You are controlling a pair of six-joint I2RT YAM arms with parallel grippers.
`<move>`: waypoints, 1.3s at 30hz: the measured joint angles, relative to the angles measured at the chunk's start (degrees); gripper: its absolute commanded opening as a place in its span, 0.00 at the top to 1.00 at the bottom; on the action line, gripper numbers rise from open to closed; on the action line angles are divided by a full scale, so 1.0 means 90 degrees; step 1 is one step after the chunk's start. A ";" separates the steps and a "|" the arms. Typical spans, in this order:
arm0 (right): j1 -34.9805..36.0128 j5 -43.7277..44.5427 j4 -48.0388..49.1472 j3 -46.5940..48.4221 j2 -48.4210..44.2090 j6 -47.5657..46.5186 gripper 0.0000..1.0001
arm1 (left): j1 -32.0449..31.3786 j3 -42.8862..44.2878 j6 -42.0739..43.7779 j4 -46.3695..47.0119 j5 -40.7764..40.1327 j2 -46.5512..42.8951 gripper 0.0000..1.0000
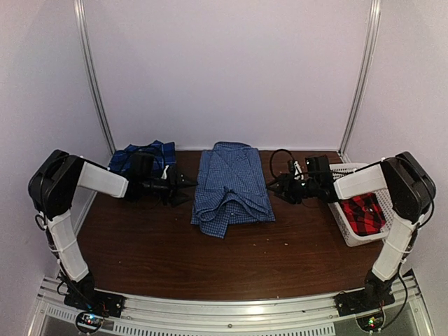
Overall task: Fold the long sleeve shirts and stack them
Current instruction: Fold the rectangle-folded shirt at the center of the board.
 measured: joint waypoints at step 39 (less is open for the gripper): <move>0.0984 0.0668 -0.1105 0.0656 -0.0090 -0.0806 0.81 | -0.0879 0.0267 0.0874 -0.1328 -0.0512 -0.0267 0.75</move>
